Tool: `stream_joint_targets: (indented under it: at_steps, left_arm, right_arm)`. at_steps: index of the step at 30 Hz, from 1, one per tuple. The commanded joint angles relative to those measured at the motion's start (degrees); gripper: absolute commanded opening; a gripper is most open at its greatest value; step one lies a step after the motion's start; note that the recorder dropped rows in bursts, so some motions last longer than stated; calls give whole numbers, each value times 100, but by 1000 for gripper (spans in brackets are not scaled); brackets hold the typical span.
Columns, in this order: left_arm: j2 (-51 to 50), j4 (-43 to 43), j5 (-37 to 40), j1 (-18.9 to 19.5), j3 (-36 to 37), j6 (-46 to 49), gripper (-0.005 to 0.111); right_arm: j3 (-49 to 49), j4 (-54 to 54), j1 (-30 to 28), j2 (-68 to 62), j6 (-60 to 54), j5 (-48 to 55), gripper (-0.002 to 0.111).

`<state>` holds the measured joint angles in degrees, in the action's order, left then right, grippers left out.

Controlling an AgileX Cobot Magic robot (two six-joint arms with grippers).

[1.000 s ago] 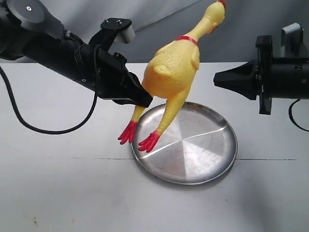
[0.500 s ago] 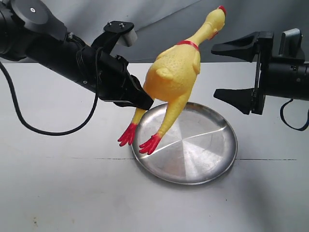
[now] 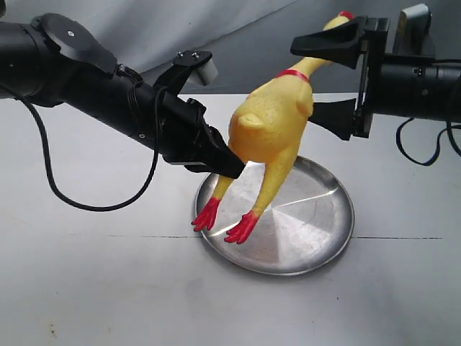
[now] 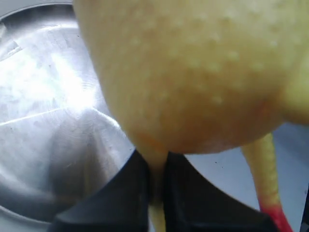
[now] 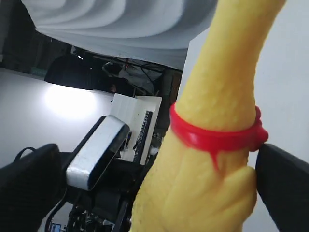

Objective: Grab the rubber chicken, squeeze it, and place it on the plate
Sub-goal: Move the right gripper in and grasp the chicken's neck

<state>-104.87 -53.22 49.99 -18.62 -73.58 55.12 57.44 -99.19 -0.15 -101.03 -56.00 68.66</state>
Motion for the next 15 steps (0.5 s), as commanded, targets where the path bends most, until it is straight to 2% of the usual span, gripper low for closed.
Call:
stream_joint_targets:
  at_steps: [1, 9, 15]
  left_arm:
    - [-22, -192, -8, -32, -75, 265, 0]
    - [-184, -192, 133, -32, -617, 236, 0]
    - [-346, -192, 284, -32, -700, 207, 0]
  right_arm:
    - [234, 88, 176, -1, -14, -321, 105]
    - [234, 225, 244, -150, 70, -560, 105]
    - [234, 174, 244, -335, 70, -545, 105]
